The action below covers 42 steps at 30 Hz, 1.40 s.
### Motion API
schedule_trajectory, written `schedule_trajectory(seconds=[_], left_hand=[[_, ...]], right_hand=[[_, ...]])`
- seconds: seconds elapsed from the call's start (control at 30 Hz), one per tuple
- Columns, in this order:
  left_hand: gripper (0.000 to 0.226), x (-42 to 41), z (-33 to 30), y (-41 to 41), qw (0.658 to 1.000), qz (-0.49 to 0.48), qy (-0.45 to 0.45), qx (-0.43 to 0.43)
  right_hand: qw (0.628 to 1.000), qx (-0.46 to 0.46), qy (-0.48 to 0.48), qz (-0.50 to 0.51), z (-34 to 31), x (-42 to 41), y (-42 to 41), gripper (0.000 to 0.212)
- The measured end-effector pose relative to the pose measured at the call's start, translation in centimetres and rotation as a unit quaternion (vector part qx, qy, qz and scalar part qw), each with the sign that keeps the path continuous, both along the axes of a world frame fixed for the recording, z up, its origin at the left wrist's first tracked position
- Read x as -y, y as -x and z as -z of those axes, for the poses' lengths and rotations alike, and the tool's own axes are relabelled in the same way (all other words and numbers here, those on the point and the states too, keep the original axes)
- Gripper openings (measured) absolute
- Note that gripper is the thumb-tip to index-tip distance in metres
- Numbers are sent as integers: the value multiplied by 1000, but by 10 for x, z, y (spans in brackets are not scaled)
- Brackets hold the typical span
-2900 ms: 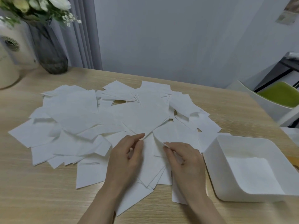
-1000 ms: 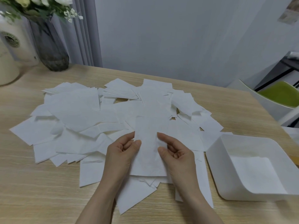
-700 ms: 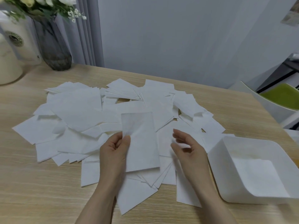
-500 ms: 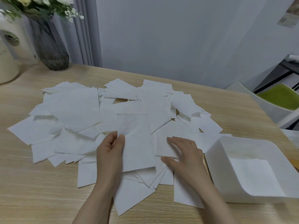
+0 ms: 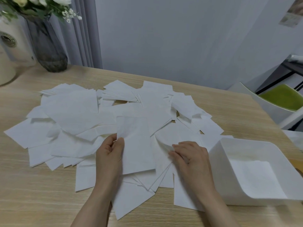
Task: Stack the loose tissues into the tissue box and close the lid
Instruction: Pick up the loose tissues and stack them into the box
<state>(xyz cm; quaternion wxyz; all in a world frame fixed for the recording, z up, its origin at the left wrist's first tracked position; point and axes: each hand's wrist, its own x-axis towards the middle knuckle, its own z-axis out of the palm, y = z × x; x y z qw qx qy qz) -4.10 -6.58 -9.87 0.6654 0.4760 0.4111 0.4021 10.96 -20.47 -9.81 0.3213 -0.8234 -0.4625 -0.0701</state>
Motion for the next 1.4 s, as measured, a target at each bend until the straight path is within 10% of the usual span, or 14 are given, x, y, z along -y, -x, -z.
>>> schedule_trajectory(seconds=[0.23,0.63,1.1,1.4], left_hand=[[19,0,0,-1,1000,-17,-13,-5],[20,1,2,-2,999,-6,-31,-23],[21,2,-1,-1,999,11,-30,-22],[26,3,-5,0,999,36,-31,-15]], right_hand=[[991,106,31,-78,0,41,18,21],[967,-208,110,101,-5,28,16,50],[948,-279,-71,134,-17,19,9,15],[870,-414,-241,115,-39,-3,25,12]])
